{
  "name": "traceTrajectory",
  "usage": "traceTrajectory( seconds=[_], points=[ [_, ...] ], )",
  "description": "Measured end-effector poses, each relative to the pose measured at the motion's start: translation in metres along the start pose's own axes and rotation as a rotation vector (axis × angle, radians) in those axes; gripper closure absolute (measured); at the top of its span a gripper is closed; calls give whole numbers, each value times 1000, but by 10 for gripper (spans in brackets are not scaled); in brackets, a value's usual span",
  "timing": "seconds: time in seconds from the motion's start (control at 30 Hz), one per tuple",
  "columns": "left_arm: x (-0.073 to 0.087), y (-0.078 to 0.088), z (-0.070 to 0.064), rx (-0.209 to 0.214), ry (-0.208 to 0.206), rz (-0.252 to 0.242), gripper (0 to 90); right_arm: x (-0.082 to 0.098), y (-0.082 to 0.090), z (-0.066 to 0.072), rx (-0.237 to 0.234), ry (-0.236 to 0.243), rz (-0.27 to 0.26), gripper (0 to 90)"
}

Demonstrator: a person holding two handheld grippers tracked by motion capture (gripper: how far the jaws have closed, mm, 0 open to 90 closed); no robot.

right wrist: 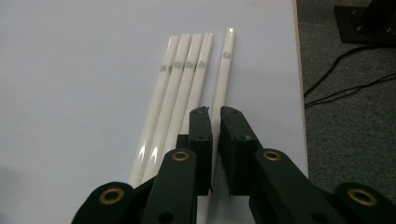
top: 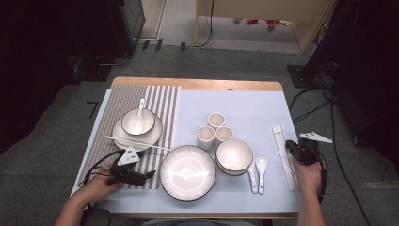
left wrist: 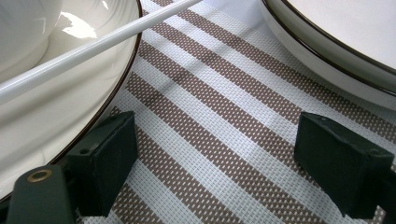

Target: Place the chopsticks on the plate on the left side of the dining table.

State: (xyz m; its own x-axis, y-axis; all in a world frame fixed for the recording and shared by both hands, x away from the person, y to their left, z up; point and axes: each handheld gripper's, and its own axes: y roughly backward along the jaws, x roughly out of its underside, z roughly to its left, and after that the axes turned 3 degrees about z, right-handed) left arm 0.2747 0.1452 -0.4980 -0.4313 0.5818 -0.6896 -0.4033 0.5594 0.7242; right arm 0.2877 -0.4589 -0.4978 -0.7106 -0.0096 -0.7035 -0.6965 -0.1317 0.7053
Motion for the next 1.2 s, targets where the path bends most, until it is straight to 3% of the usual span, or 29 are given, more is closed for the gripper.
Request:
traceTrajectory(
  seconds=[0.47,0.6,1.2],
  points=[
    [0,0,0,-2,-1,0,138,-8,-9,1,6,-2,-7,827],
    [0,0,0,-2,-1,0,138,-7,-8,1,17,-3,-3,791],
    [0,0,0,1,2,-1,138,7,3,7,44,-6,-13,805]
  ],
)
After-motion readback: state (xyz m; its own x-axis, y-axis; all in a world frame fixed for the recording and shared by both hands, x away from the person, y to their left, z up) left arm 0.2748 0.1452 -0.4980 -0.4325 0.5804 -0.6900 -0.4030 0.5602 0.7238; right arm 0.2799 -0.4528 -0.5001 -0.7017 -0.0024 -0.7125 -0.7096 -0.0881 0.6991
